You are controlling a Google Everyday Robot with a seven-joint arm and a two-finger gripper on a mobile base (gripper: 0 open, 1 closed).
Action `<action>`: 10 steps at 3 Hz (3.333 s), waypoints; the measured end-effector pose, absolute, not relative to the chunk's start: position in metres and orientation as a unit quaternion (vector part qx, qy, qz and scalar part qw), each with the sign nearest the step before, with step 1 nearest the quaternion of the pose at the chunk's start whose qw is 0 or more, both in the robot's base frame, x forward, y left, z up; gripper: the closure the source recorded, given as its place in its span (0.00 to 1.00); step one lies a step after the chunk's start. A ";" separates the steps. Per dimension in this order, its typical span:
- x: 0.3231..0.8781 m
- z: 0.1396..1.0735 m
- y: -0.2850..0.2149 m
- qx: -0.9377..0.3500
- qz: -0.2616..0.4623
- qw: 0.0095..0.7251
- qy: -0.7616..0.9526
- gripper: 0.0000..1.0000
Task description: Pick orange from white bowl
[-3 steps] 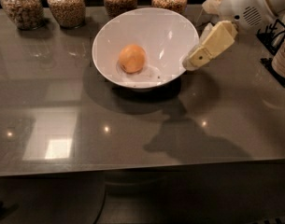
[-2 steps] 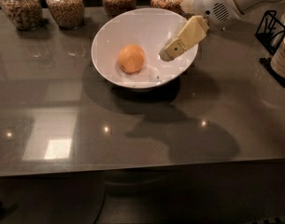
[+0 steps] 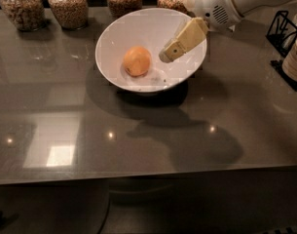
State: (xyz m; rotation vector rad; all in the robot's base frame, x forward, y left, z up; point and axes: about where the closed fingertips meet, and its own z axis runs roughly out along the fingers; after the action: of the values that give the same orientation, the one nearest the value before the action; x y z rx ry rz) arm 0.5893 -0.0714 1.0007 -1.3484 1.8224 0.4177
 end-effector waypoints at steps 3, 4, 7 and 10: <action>0.642 0.955 -0.002 -0.546 0.169 0.428 0.700 0.19; 0.651 0.936 0.013 -0.553 0.169 0.418 0.701 0.33; 0.679 0.895 0.020 -0.561 0.139 0.400 0.711 0.31; 0.695 0.851 0.022 -0.570 0.135 0.360 0.726 0.48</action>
Offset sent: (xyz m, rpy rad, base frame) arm 0.0633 0.0739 -0.0437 0.0520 -0.0760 0.0248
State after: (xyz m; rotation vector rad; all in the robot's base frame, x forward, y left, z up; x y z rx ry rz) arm 0.6950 0.0216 0.8505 -1.4707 1.8715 0.3484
